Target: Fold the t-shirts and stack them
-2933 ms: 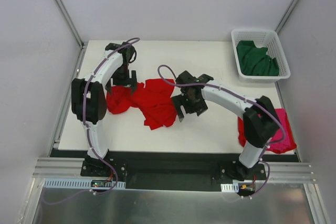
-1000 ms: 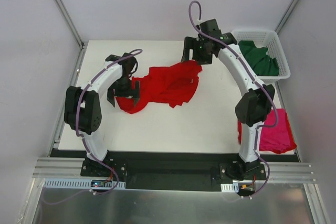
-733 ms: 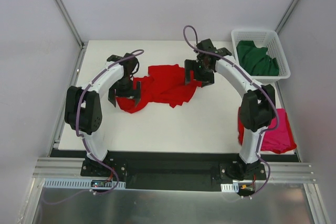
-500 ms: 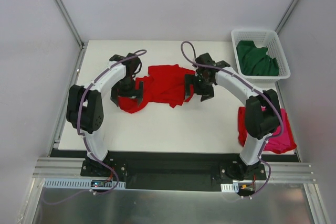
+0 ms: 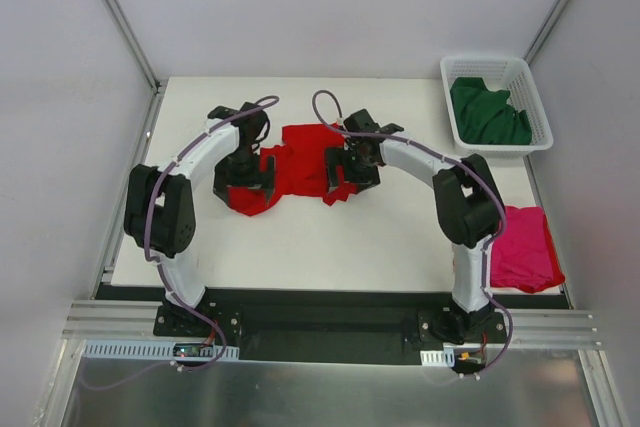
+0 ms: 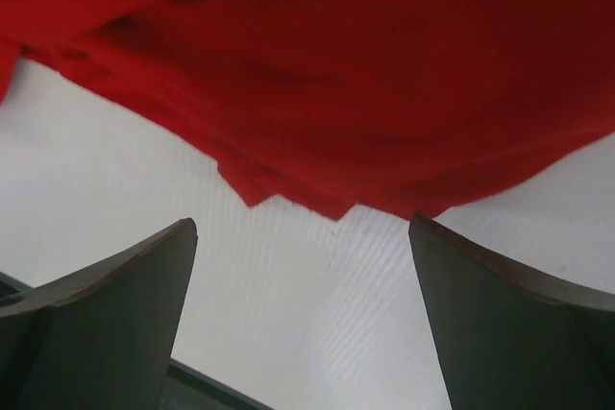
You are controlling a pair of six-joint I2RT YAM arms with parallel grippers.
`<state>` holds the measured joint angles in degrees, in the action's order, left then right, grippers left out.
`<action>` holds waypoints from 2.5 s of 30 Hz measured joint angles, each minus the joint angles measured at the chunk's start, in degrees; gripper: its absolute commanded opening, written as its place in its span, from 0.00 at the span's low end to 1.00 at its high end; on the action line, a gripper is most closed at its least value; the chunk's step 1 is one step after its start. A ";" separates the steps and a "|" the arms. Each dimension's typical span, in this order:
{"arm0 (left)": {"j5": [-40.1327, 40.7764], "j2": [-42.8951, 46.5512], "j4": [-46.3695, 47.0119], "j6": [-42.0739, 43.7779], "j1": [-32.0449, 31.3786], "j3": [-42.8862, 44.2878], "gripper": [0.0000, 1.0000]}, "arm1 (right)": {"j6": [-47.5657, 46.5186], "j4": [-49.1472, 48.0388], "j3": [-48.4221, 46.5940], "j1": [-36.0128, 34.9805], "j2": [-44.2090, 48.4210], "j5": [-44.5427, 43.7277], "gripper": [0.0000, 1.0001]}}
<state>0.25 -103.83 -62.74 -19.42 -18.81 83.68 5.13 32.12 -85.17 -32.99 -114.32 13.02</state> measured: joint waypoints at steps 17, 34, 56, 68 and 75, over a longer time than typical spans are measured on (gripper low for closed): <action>-3.15 7.43 1.31 -1.01 0.00 -6.82 0.99 | -1.66 3.74 -8.48 0.92 -7.37 -4.24 0.01; -3.37 6.93 2.67 -1.03 0.00 -4.17 0.99 | -3.74 31.45 -17.99 0.79 18.40 -7.32 0.72; -6.12 -1.55 3.34 -1.05 -1.29 5.40 0.99 | -4.35 25.18 3.69 8.90 16.20 -22.21 0.98; -5.77 -19.34 5.57 0.22 -5.18 19.82 0.08 | -2.78 22.16 -6.01 13.92 6.19 -19.56 0.98; -3.10 -23.54 6.03 2.73 -5.14 17.16 0.00 | -2.73 23.21 -8.48 14.88 7.06 -17.11 0.96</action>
<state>-2.85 -127.37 -56.71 -16.69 -23.94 100.84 2.39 55.33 -93.65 -18.11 -107.26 -4.10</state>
